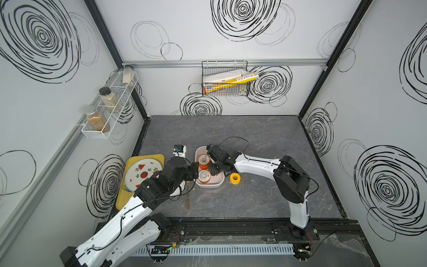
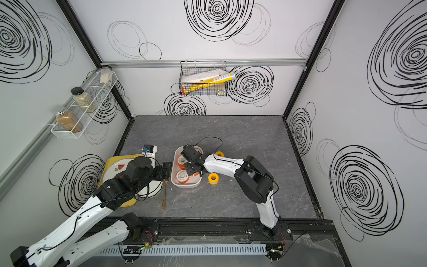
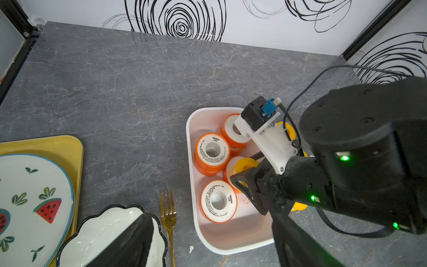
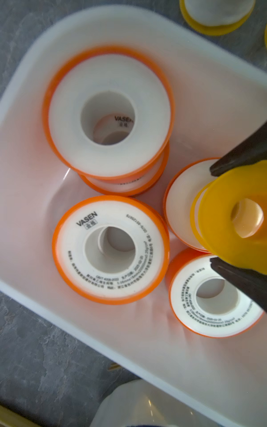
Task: Put the sealing tape into the storage box
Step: Place the sealing tape in the storage box.
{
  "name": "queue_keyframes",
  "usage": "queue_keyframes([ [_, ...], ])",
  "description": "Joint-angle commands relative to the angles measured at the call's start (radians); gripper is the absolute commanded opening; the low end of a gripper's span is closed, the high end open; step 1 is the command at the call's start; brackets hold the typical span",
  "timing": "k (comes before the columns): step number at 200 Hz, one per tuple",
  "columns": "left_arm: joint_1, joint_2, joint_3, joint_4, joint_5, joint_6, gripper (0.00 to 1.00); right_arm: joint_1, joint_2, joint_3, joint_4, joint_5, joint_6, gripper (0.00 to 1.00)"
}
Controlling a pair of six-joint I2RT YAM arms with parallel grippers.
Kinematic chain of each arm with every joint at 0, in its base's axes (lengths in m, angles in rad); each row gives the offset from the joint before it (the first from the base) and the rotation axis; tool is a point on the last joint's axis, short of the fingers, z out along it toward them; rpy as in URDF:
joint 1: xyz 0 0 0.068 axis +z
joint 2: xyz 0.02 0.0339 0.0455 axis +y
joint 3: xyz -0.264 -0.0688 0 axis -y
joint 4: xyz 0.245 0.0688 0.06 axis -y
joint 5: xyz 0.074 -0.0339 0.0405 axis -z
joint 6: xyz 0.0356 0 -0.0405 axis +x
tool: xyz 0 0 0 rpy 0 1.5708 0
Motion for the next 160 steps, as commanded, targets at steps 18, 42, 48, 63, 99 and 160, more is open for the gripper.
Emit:
queue_keyframes([
  [18, 0.008, -0.01, -0.008, 0.026, -0.016, 0.002, 0.88, 0.006, 0.028, 0.036, -0.041, 0.068, -0.015, 0.54],
  [42, 0.008, -0.007, -0.008, 0.027, -0.013, 0.002, 0.87, 0.006, 0.028, 0.036, -0.044, 0.058, -0.012, 0.55],
  [48, 0.008, -0.005, -0.008, 0.027, -0.013, 0.002, 0.87, 0.005, 0.026, 0.034, -0.043, 0.057, -0.011, 0.55],
  [63, 0.008, -0.004, -0.008, 0.026, -0.013, 0.002, 0.87, 0.006, 0.026, 0.032, -0.04, 0.05, -0.009, 0.6],
  [99, 0.008, -0.004, -0.008, 0.027, -0.012, 0.002, 0.88, 0.006, 0.022, 0.028, -0.044, 0.042, -0.01, 0.64],
  [160, 0.007, -0.001, -0.008, 0.027, -0.012, 0.002, 0.88, 0.007, -0.013, 0.014, -0.056, 0.062, -0.01, 0.67],
])
